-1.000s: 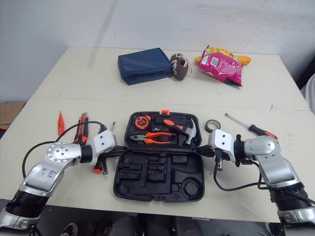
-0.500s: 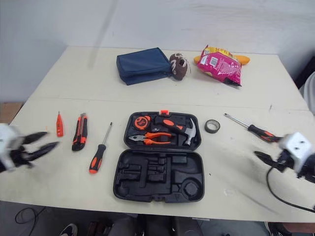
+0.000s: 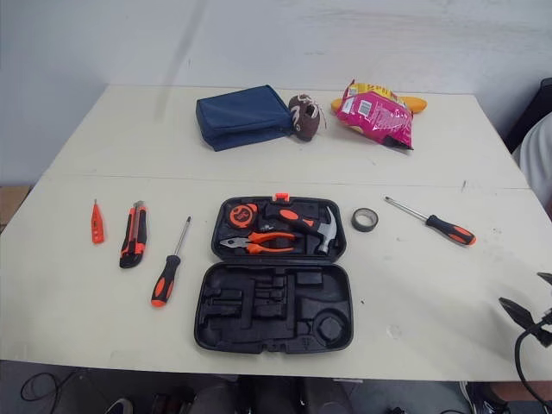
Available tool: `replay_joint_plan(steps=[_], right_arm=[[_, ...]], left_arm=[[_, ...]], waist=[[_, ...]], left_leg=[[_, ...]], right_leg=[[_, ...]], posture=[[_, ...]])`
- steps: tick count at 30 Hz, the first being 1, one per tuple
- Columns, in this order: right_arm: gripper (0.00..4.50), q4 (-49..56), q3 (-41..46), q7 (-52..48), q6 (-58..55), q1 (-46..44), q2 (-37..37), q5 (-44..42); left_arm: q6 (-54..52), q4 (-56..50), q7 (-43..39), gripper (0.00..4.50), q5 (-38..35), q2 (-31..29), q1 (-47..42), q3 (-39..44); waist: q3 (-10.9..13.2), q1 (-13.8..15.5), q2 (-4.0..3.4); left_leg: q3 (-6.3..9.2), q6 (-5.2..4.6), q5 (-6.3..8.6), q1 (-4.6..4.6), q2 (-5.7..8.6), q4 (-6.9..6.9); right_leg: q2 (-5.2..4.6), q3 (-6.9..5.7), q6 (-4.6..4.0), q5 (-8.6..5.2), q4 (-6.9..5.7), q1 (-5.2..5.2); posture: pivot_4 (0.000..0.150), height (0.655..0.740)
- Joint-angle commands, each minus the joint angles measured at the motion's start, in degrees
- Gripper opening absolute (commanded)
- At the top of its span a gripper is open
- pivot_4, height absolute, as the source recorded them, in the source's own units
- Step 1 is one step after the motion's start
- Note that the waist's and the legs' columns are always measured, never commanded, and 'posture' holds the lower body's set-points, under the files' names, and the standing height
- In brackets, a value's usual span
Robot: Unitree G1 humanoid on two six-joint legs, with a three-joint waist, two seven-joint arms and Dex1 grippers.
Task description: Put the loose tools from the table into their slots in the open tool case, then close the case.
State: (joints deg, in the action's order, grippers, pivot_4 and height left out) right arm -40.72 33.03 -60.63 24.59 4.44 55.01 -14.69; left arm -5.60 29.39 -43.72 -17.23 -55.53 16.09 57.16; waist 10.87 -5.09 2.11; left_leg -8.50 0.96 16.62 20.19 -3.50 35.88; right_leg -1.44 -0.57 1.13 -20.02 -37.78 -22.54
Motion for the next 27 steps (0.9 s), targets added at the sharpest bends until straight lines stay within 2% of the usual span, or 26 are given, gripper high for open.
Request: replay_joint_plan(steps=[1,4,8,12,17,23,27], right_arm=[[4.50,2.8,-2.5,-3.1,-0.5,-4.7,0.0,-2.9],[4.50,6.1,-4.5,-5.5,-4.1,-9.5,-2.2,-6.7],[4.50,13.2,-8.8,-9.9,-7.7,-15.2,-6.9,-11.2],[4.50,19.1,-11.7,-13.7,-10.1,-17.5,-10.3,-14.8],[4.50,29.6,-17.2,-19.7,-12.2,-19.1,-17.0,-20.9],[4.50,36.7,-22.3,-24.8,-12.9,-17.6,-21.0,-22.8],[4.50,38.6,-24.5,-26.9,-13.3,-17.9,-22.6,-23.6]], left_arm=[[-3.4,-9.8,0.4,4.40,-3.5,2.3,-0.4,-1.3],[-9.4,-19.3,3.2,4.40,-6.1,5.5,-0.6,-1.9],[-22.3,-38.9,7.0,4.40,-11.7,10.5,2.3,-4.0],[-34.1,-52.9,11.3,4.40,-16.8,11.9,3.1,-6.0],[-54.4,-71.3,25.6,4.40,-26.4,15.4,-0.3,-12.6],[-74.9,-82.9,40.2,4.40,-30.9,21.2,-9.7,-20.8],[-85.0,-85.0,46.5,4.40,-26.5,27.2,-16.1,-24.8]], waist=[[0.0,0.0,0.00],[0.0,0.3,0.03],[0.0,0.3,0.02],[0.0,0.5,-0.01],[0.0,0.7,-0.04],[0.0,1.2,-0.02],[0.0,1.8,-0.01]], left_leg=[[0.00,0.00,0.00,0.00,0.00,0.01],[0.04,0.03,-0.03,0.02,-0.01,0.02],[0.07,-0.22,-0.20,0.06,-0.03,0.04],[0.08,-0.19,-0.23,0.10,-0.02,0.06],[0.12,-0.24,-0.25,0.10,0.00,0.14],[0.16,-0.09,-0.35,0.10,0.02,0.19],[0.18,-0.05,-0.38,0.10,0.02,0.29]], right_leg=[[0.00,-0.01,0.00,0.00,-0.03,0.00],[0.01,-0.07,0.01,0.01,-0.13,0.00],[0.02,-0.09,0.04,0.02,-0.15,0.02],[0.02,-0.08,0.07,0.01,-0.13,0.01],[0.03,-0.05,0.13,0.05,-0.15,0.07],[0.06,-0.05,0.15,0.06,-0.17,0.08],[0.13,-0.03,0.15,0.07,-0.19,0.11]], posture=[[0.150,0.7400],[0.150,0.7400],[0.150,0.7400],[0.150,0.7400],[0.150,0.7400],[0.150,0.7400],[0.150,0.7400]])
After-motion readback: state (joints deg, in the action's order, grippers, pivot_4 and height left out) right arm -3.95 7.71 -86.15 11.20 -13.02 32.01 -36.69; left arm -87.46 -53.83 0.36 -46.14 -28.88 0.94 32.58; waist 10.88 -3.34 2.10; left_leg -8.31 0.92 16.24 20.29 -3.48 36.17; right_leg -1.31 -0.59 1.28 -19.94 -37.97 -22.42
